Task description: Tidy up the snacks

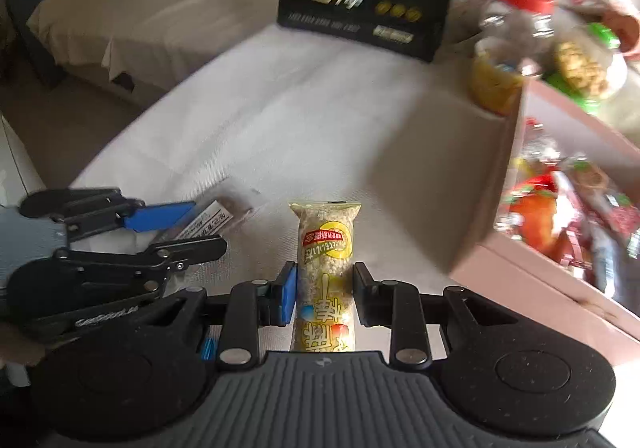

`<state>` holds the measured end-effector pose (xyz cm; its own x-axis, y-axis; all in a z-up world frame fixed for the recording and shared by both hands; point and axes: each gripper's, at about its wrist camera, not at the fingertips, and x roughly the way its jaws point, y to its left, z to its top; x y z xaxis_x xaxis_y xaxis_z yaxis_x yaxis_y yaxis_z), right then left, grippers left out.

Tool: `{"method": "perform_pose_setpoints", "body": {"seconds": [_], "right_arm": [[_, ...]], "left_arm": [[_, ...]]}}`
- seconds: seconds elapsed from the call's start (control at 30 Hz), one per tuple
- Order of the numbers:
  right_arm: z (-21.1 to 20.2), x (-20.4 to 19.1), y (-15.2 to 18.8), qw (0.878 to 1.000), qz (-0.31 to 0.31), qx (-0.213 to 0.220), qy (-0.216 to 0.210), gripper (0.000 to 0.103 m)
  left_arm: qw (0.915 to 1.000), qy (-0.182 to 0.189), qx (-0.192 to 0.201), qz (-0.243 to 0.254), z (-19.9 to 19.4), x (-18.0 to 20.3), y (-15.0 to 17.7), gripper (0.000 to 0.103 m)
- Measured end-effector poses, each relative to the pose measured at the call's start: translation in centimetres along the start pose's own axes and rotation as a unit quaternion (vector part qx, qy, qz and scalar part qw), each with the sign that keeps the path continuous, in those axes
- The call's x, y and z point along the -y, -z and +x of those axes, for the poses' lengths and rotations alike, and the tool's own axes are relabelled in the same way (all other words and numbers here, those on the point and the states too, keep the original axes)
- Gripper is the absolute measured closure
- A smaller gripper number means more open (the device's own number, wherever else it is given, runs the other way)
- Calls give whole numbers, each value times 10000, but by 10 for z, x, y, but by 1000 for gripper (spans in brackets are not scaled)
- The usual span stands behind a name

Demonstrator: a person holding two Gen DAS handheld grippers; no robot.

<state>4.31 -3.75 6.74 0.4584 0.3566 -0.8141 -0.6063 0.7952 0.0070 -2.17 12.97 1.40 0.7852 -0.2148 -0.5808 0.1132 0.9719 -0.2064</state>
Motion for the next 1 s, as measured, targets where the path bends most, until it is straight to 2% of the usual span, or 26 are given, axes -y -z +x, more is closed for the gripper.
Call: {"method": "perform_pose_setpoints", "body": {"seconds": [0.13, 0.3, 0.53, 0.67, 0.77, 0.87, 1.0], "right_arm": [[-38, 19, 10, 9989, 283, 354, 117, 74], [-77, 49, 36, 9945, 758, 674, 248, 74], [-106, 90, 87, 9848, 1386, 879, 565, 74], [-128, 115, 110, 9740, 1795, 1167, 735, 74], [-142, 131, 119, 9655, 1991, 1419, 894, 74], [-151, 147, 123, 9579, 2124, 1649, 1010, 74], [-147, 170, 120, 9513, 2310, 1734, 1076, 74]], "left_arm": [[10000, -46, -3, 46, -1, 5, 0, 63], [9993, 284, -68, 249, -4, 27, -3, 63], [9890, 1165, -127, 899, -21, 87, -8, 63], [9816, 1611, -234, 1002, -20, 109, -18, 63], [9770, 1821, -305, 1070, -9, 123, -40, 63], [9786, 1662, -80, 1210, 8, 139, -76, 63], [9832, 1489, -2, 1058, 51, 160, -129, 63]]}}
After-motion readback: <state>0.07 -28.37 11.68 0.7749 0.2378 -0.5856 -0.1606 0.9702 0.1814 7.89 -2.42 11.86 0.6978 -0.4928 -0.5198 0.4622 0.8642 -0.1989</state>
